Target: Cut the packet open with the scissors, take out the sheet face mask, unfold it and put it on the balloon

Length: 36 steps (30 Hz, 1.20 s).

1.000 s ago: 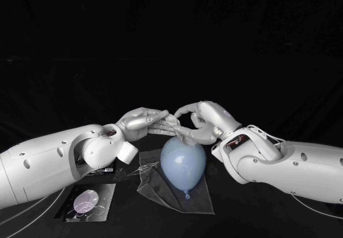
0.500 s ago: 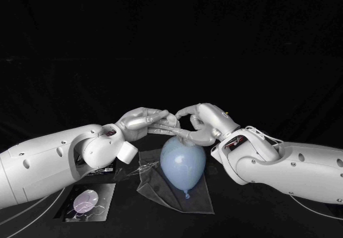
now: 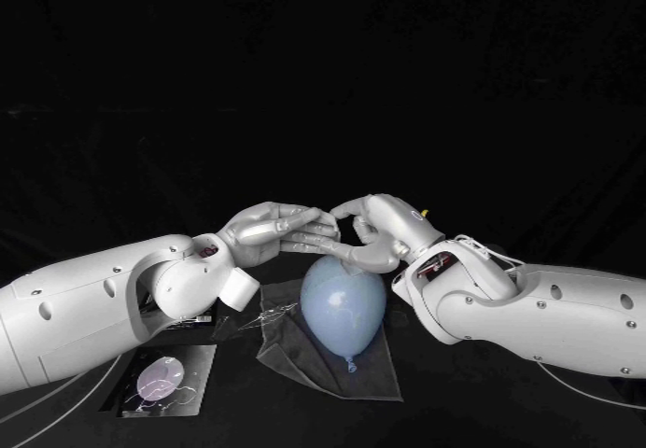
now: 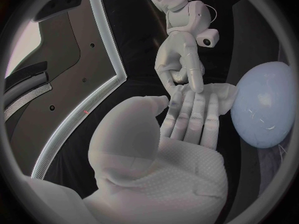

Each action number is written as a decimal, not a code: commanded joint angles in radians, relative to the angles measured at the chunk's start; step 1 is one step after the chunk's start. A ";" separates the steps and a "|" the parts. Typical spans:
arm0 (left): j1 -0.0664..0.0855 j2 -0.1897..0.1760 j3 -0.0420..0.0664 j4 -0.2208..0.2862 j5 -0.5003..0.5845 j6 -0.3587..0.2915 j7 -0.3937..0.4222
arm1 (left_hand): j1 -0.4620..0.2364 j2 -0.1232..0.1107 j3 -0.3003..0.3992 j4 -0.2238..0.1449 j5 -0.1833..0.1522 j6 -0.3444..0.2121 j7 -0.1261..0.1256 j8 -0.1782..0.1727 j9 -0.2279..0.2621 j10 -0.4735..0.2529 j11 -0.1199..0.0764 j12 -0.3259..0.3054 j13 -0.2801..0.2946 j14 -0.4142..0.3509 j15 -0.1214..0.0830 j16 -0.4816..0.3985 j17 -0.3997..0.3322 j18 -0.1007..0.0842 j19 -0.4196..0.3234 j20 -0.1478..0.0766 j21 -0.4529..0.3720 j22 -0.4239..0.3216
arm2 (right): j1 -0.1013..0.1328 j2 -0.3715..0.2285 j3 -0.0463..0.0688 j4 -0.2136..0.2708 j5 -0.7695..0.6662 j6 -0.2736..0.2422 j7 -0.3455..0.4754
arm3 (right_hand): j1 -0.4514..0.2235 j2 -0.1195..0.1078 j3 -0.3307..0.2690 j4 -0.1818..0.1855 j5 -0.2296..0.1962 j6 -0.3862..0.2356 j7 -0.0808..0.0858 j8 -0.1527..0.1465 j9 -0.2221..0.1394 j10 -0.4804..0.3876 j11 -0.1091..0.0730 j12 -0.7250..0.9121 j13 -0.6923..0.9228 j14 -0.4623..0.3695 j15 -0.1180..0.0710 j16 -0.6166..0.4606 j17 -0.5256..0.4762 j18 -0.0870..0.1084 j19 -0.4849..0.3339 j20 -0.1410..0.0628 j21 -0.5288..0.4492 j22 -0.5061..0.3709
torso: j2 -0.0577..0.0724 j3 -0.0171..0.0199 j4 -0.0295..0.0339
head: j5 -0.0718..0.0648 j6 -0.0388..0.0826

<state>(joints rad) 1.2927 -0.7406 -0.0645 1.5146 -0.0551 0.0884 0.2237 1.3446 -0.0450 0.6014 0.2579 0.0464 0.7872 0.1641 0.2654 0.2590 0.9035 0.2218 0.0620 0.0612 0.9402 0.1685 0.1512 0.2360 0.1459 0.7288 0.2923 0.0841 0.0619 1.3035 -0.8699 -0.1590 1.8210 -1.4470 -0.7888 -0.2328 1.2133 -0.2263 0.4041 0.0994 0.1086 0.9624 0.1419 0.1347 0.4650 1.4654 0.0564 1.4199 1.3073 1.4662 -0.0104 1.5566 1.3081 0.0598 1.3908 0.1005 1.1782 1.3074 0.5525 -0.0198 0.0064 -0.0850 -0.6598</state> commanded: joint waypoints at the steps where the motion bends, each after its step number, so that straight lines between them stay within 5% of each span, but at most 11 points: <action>1: 0.002 0.001 0.003 0.006 -0.006 0.028 0.032 | -0.003 0.001 -0.008 -0.002 0.002 -0.009 -0.015 -0.010 -0.003 -0.014 0.002 -0.002 0.001 0.002 0.007 -0.005 -0.003 -0.025 -0.045 0.000 -0.011 -0.004 | -0.001 0.005 0.000 0.001 -0.006 0.029 -0.003 | 0.007 -0.004 -0.007 -0.001 0.006 0.005 0.000 -0.002 0.001 0.042 0.003 -0.003 0.192 0.100 0.004 0.007 0.247 0.019 -0.005 0.001 -0.003 0.158 | 0.000 -0.0003 0.0002 | -0.002 -0.001; 9: 0.002 -0.001 0.003 0.012 -0.020 0.026 0.042 | -0.015 0.004 -0.027 0.006 0.002 -0.093 -0.066 -0.055 -0.028 -0.137 0.014 -0.006 -0.004 0.003 0.015 -0.019 -0.015 -0.056 -0.145 0.000 -0.033 -0.009 | -0.002 0.008 0.000 0.000 0.020 0.027 0.011 | 0.022 0.013 -0.012 0.008 0.016 0.021 -0.004 0.000 0.000 0.046 -0.001 0.005 0.195 0.101 0.001 0.009 0.252 0.018 -0.002 -0.001 0.003 0.160 | 0.000 0.0000 -0.0003 | -0.002 0.000; 19: 0.002 -0.003 0.004 0.012 -0.034 0.032 0.043 | -0.024 0.010 -0.038 0.017 0.002 -0.166 -0.087 -0.087 -0.050 -0.140 0.012 -0.004 -0.002 0.033 0.010 -0.013 -0.017 -0.069 -0.171 -0.001 -0.032 -0.009 | -0.002 0.004 -0.001 -0.003 0.123 0.026 0.081 | 0.102 0.148 0.100 0.015 -0.053 0.062 -0.018 -0.001 -0.012 0.056 -0.014 0.026 0.204 0.105 -0.010 0.014 0.263 0.013 0.014 -0.010 0.029 0.168 | 0.000 0.0000 -0.0003 | -0.001 0.000; 24: 0.002 -0.004 0.004 0.011 -0.048 0.032 0.039 | -0.027 0.012 -0.045 0.021 0.002 -0.188 -0.096 -0.097 -0.056 -0.076 0.004 0.004 0.002 0.056 0.002 -0.007 -0.018 -0.070 -0.168 -0.001 -0.030 -0.008 | -0.002 -0.001 -0.001 -0.003 0.185 0.039 0.115 | 0.110 0.189 0.170 0.015 -0.056 0.066 -0.018 -0.001 -0.012 0.059 -0.015 0.034 0.207 0.105 -0.012 0.014 0.263 0.011 0.019 -0.014 0.039 0.170 | 0.000 -0.0001 0.0000 | -0.001 0.000; 30: 0.002 -0.004 0.004 0.010 -0.066 0.031 0.032 | -0.033 0.014 -0.056 0.026 0.002 -0.208 -0.106 -0.108 -0.062 0.057 -0.035 0.032 0.007 0.158 -0.038 0.030 -0.005 -0.062 -0.128 -0.002 -0.022 -0.004 | -0.002 -0.001 -0.001 -0.004 0.250 0.055 0.142 | 0.089 0.206 0.239 0.023 -0.057 0.067 -0.016 -0.001 -0.011 0.060 -0.014 0.037 0.208 0.105 -0.011 0.014 0.263 0.010 0.021 -0.014 0.043 0.171 | 0.000 0.0002 0.0003 | -0.002 -0.002; 36: 0.002 -0.003 0.004 0.006 -0.073 0.024 0.025 | -0.036 0.011 -0.059 0.027 0.002 -0.217 -0.109 -0.112 -0.065 0.060 -0.038 0.029 0.005 0.172 -0.041 0.035 -0.003 -0.060 -0.121 -0.002 -0.021 -0.004 | -0.002 -0.002 -0.001 0.000 0.275 0.065 0.152 | 0.062 0.197 0.278 0.027 -0.054 0.065 -0.014 -0.002 -0.010 0.060 -0.011 0.037 0.208 0.105 -0.009 0.014 0.263 0.010 0.019 -0.012 0.041 0.171 | 0.000 -0.0001 0.0000 | -0.001 -0.002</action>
<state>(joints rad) 1.2909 -0.7482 -0.0641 1.5167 -0.1190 0.1048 0.2318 1.3182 -0.0371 0.5490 0.2828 0.0464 0.5695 0.0572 0.1506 0.1936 0.9635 0.1873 0.0951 0.0674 1.1048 0.1286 0.1819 0.2320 0.0833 0.6011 0.2900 0.0561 0.0570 1.3042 -0.8738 -0.1576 1.8175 -1.2104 -0.7634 -0.1143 1.2865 -0.0183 0.6760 0.1274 0.0580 1.0321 0.1218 0.1367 0.4559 1.4667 0.0463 1.4551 1.3072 1.4666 -0.0180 1.5665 1.3081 0.0529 1.4054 0.0858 1.2179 1.3073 0.5523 -0.0198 0.0064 -0.0863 -0.6611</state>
